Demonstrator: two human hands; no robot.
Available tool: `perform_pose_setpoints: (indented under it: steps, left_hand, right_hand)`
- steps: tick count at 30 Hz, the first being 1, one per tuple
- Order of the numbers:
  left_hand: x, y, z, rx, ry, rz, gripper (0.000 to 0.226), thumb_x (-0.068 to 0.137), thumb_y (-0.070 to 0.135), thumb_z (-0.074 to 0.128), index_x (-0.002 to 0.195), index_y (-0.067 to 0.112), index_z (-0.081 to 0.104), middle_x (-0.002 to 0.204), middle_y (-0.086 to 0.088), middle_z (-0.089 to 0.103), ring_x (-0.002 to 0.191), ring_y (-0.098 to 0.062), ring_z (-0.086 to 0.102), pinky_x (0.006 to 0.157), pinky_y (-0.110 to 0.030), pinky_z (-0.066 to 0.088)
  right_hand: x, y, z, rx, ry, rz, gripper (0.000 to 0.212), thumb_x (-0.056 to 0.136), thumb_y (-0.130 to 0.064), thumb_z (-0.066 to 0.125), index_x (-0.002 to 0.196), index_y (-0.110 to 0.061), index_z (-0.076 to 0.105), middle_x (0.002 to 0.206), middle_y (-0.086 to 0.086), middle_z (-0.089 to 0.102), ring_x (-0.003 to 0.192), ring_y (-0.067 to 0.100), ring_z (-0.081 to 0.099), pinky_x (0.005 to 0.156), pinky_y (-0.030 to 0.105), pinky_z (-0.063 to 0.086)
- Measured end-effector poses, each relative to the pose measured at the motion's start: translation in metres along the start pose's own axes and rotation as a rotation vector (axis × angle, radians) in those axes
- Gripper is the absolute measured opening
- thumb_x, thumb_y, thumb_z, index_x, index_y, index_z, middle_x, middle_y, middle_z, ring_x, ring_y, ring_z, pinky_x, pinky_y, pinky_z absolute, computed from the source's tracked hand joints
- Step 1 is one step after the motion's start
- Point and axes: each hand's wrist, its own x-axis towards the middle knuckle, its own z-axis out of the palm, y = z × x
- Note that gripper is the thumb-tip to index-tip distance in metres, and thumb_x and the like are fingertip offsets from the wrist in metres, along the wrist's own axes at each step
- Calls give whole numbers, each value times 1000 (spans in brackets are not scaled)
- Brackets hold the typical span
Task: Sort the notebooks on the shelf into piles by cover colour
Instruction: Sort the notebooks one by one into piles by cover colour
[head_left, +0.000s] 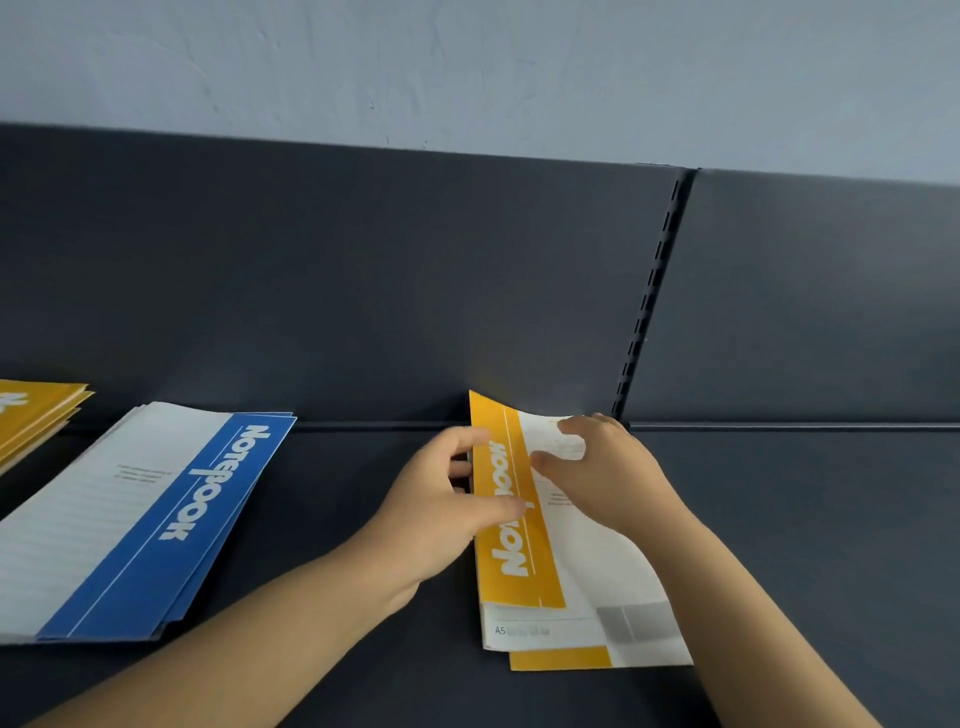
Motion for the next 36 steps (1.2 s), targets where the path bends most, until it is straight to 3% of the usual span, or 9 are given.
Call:
perform_pose_setpoints:
  steps: [9,13,19,23,25,28,31,33,36]
  left_hand:
    - [4,11,-11,-228,35,-20,101,83,-5,69,152,39,9,100,5,73,89,-17,72,77,-37,58]
    - [0,31,-32,-182,18,105,56,85,1,69,125,36,51,99,5,75,87,-14,73,70,-32,60]
    - [-21,52,-97,37,-78,76,45,79,16,79,120,25,62,108,6,73,94,-13,72,87,-38,57]
    - [-54,45,-177,94,-200,6,33,84,4,70,116,6,62,96,-9,74,79,-20,70,59,-25,55]
    - [-70,40,-227,166,-198,30,31,86,2,68,116,2,60,89,-9,70,76,-20,66,55,-24,51]
    - [-86,34,-308,231,-174,76,32,85,4,68,117,6,64,99,-14,71,88,-21,68,71,-29,54]
    - [-93,27,-378,134,-118,104,34,75,8,76,107,8,68,99,-10,74,88,-19,71,78,-29,57]
    - [-95,20,-414,4,-61,107,34,71,13,78,104,6,70,99,-12,74,84,-22,71,75,-32,59]
    - [-97,14,-460,-71,-5,75,28,79,19,77,104,8,72,99,-12,75,86,-25,73,77,-35,59]
  right_hand:
    - [-8,-10,-2,289,22,-41,59,89,-47,58,140,-23,41,140,-2,46,123,19,48,88,28,37]
    - [-9,-14,-10,758,92,10,61,81,-36,72,134,-29,43,122,-6,57,105,19,61,89,40,51]
    - [-20,-57,-12,1357,59,101,58,83,4,66,134,-17,47,112,3,66,89,27,70,65,37,57]
    - [-38,-130,21,813,146,31,67,86,-18,68,143,-29,34,154,2,20,130,29,42,97,42,43]
    - [-47,-172,45,314,176,-180,81,81,-42,69,146,-37,22,157,-3,-20,147,24,-8,116,45,11]
    - [-63,-244,76,-17,121,-509,83,76,-68,57,145,-49,15,157,-6,-23,138,18,-37,110,47,-23]
    - [-75,-319,95,-119,89,-604,63,79,-68,53,134,-41,40,155,-8,21,147,19,-8,111,47,-22]
    - [-83,-365,101,10,-53,-494,45,81,-58,60,114,-28,56,118,-10,58,122,16,46,114,44,23]
    - [-87,-405,115,339,-199,-328,28,82,-44,69,92,-19,64,88,-4,72,80,13,70,77,30,57]
